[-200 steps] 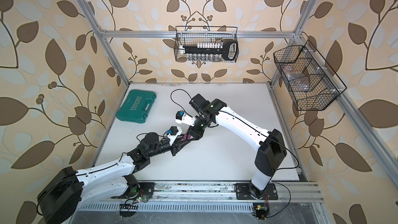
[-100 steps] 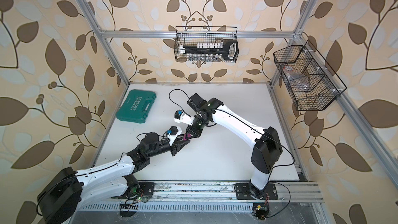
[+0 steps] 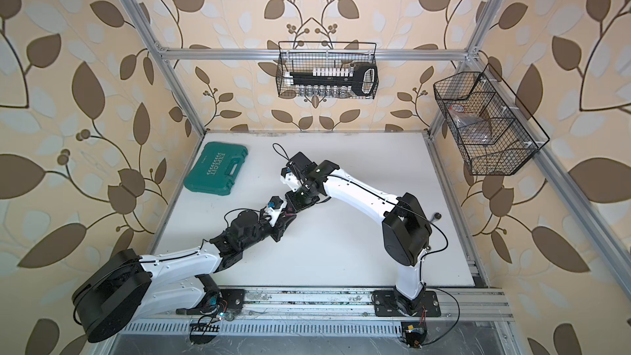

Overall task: Close the paint jar lid
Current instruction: Screw the lid onto the paint jar.

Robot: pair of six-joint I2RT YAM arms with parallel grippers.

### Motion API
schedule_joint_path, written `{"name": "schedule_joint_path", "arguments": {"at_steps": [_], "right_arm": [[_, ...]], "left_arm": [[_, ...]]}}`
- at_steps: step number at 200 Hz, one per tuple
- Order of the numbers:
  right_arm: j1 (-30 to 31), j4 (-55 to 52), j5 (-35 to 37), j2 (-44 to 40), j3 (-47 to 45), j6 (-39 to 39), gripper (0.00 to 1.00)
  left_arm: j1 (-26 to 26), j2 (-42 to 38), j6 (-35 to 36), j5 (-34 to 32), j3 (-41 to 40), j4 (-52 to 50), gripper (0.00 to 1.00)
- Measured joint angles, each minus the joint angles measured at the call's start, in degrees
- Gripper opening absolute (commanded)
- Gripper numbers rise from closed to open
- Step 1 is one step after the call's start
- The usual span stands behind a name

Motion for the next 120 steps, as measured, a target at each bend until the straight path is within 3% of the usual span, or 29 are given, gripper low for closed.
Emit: {"name": "schedule_joint_path", "arguments": {"at_steps": [67, 120], "right_arm": [[-2.0, 2.1, -2.8, -6.3, -3.5, 2.1, 0.63], [-9.3, -4.0, -3.6, -16.2, -4.6, -9.7, 0.7]], "left_arm": [[1.7, -0.7, -0.2, 4.0, 0.5, 6.5, 0.01], [5.1, -2.6, -0.3, 15.0, 1.5, 3.8, 0.01]]}}
